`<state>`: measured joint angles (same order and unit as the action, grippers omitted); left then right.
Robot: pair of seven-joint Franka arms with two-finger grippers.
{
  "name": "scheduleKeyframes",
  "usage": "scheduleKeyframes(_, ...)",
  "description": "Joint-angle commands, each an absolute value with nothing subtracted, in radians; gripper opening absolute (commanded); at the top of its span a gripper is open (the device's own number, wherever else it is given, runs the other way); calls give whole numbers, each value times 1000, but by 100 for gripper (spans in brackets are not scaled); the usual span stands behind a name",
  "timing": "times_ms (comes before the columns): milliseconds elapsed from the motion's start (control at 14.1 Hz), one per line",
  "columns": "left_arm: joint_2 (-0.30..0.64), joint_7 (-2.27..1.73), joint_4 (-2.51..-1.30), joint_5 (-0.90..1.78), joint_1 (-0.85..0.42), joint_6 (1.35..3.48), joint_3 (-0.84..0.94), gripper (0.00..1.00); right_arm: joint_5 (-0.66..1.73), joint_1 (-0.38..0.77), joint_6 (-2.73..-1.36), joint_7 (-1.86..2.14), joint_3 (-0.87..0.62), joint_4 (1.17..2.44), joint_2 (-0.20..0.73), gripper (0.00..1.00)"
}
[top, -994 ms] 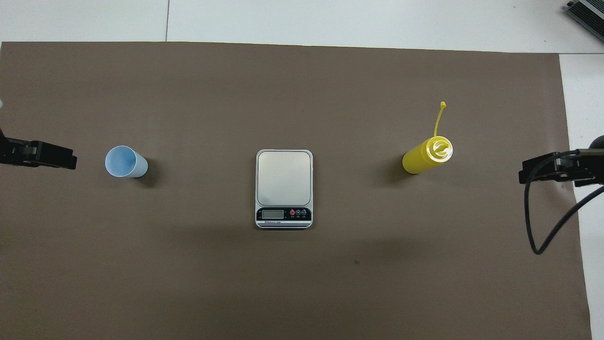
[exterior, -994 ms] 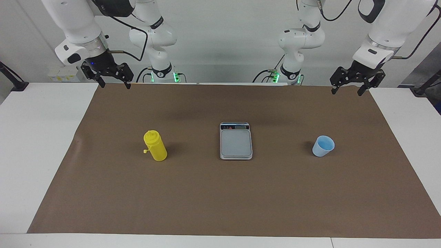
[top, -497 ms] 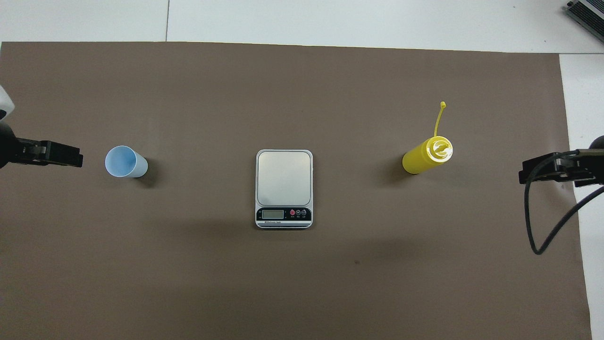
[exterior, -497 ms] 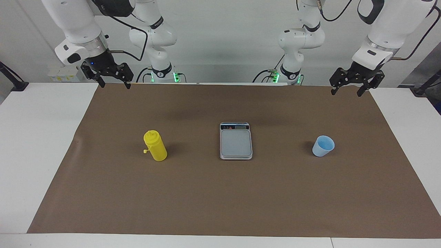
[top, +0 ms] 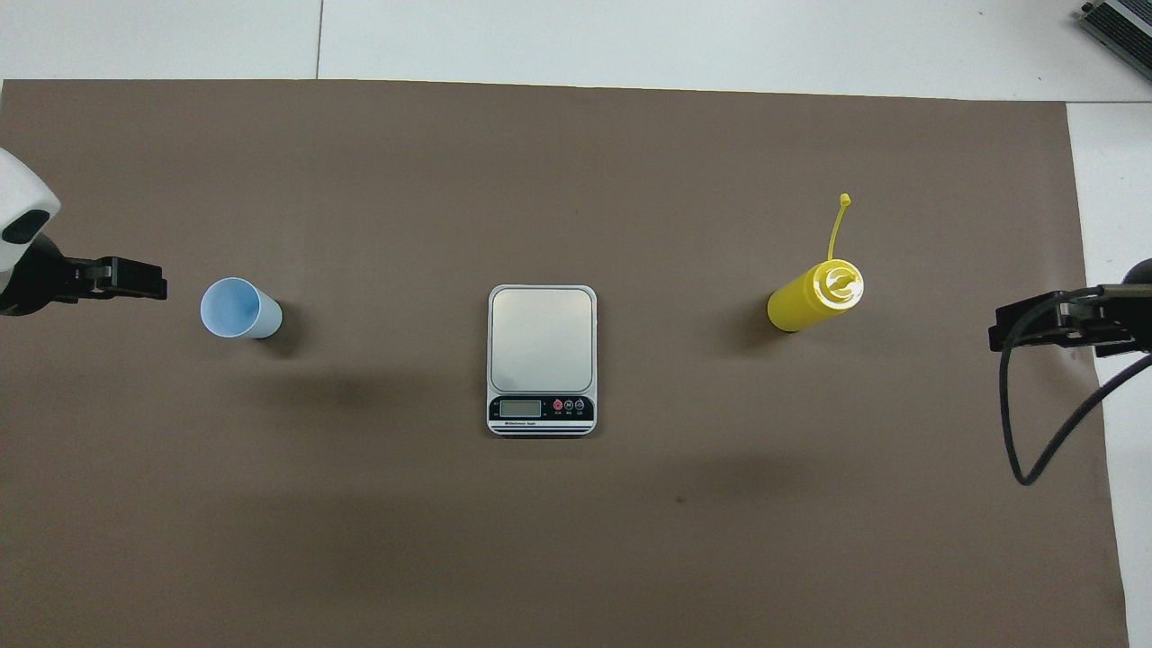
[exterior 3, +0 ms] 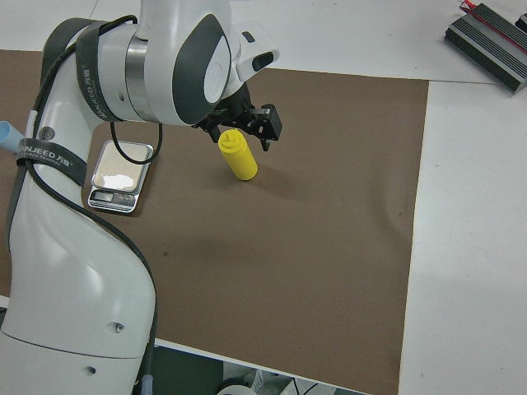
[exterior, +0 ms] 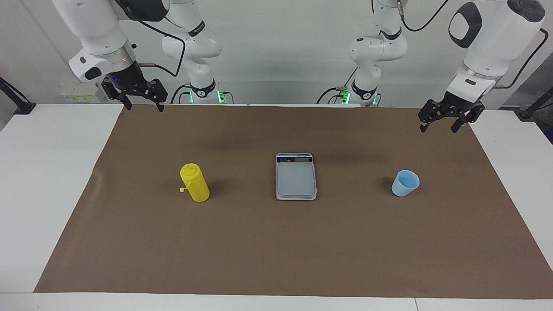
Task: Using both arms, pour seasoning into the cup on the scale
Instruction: 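Close the left gripper around the light blue cup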
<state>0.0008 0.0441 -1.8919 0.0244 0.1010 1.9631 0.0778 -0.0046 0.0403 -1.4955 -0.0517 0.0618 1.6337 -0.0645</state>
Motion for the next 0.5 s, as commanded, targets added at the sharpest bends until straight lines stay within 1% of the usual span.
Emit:
scheduleKeyframes(0,44,-7,-1948,35,112,2058,87,100,-2,28,-1502,-61,57,1661,-89,100)
scheduleKeyframes(71,55,-35,-1980,35,106,2113,87,100,-2,29,-1503,-63,57,1661,-89,100)
scheduleKeyframes(213,40,-43,-2087,35,109,2227,89,100,-2,29,-1503,-66,57,1661,-89,100)
scheduleKeyframes(426,63,-41,-2109,37,109,2260,89,100,-2,28,-1499,-60,57,1661,-89,100)
